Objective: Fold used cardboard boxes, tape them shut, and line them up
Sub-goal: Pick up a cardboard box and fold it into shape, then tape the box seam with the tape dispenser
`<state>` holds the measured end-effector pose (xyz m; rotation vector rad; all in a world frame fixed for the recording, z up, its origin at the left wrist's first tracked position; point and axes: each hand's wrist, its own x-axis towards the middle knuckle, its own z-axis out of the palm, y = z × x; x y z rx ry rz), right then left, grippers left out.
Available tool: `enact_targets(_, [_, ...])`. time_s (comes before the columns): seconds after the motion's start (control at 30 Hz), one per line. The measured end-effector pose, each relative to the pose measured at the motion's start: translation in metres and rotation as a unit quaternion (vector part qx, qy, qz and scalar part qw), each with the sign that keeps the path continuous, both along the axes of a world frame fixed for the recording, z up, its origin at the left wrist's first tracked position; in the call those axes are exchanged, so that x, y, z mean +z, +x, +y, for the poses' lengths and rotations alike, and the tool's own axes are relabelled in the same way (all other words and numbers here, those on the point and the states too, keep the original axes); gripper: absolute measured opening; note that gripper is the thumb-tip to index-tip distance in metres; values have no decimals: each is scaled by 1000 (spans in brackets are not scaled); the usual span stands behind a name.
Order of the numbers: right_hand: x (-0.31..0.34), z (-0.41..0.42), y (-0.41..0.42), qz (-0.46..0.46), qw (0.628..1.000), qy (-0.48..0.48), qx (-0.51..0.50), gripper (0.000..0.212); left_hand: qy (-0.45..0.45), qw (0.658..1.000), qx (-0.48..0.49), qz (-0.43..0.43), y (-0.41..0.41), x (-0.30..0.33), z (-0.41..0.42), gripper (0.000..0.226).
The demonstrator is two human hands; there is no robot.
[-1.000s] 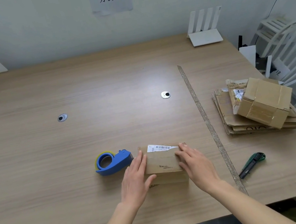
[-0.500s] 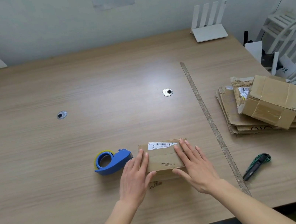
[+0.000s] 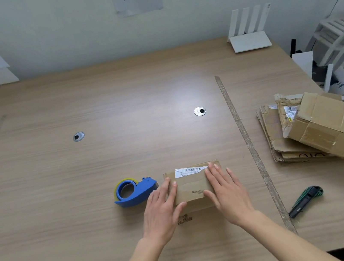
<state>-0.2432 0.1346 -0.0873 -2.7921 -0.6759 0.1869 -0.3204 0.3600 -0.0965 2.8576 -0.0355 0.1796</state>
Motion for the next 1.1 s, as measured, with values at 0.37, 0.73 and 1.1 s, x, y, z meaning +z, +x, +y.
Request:
enact_targets(0.37, [2,4,8,32,996,41,66,61,21,984,147,97,-2,-28,79,69])
enact_targets(0.73, [-9,22,11,9,999,42,30,65,51,976,163,131,21,-24,93,76])
enact_targets(1.1, [-6,26,8,2,998,52,20,66,-174,924,278,197,6,13,117,52])
